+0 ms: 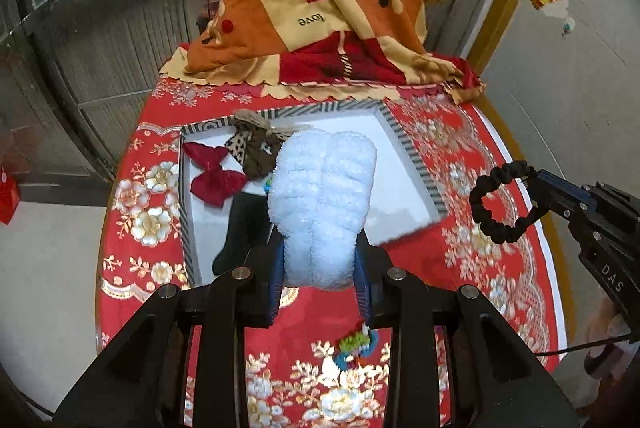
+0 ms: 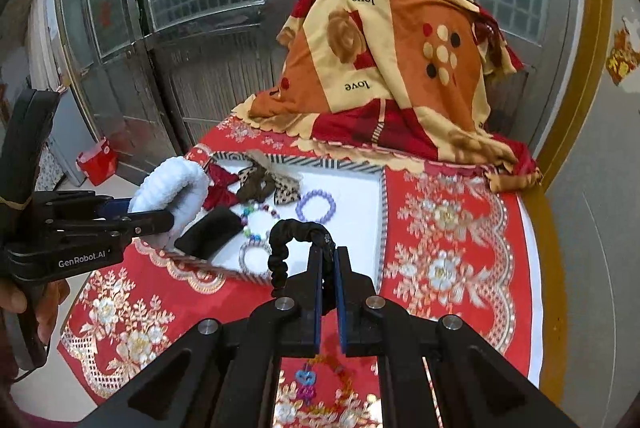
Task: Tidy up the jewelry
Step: 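Carry the white and black scrunchies into the tray and open both tools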
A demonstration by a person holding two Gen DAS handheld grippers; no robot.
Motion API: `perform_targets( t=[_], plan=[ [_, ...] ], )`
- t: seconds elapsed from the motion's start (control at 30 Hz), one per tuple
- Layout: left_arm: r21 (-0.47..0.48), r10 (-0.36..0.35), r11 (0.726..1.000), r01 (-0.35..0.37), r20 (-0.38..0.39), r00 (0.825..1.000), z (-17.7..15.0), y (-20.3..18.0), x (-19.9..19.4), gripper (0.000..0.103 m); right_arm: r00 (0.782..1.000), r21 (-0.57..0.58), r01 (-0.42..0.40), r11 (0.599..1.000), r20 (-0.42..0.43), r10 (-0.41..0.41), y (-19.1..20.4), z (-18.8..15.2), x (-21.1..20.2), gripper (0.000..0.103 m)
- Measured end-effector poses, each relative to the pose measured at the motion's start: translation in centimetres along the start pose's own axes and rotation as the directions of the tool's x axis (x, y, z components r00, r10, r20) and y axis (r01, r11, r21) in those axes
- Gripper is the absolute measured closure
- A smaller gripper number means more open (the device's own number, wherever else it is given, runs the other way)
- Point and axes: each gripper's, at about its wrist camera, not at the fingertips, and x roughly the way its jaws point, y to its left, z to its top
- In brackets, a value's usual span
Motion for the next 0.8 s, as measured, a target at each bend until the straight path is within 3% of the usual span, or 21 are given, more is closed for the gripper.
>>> perform_targets(
  t=[0.4,0.8],
  plan=[
    [-0.062,0.005,0.998,-0.011,-0.1,0.995,2.7,-0.4,7.1,0.075,0.998,0.004,-0.026,1.0,-0.066,0.026,-2.5,3.6,8.2,0.098],
    [-0.077,0.02,0.996,-0.035,-0.19,0.982,3.7,-1.8,13.6,0.075,0.986,0.061,-0.05,0.997,-0.154,0.059,-6.2,4.3,16.8,0.098]
  ],
)
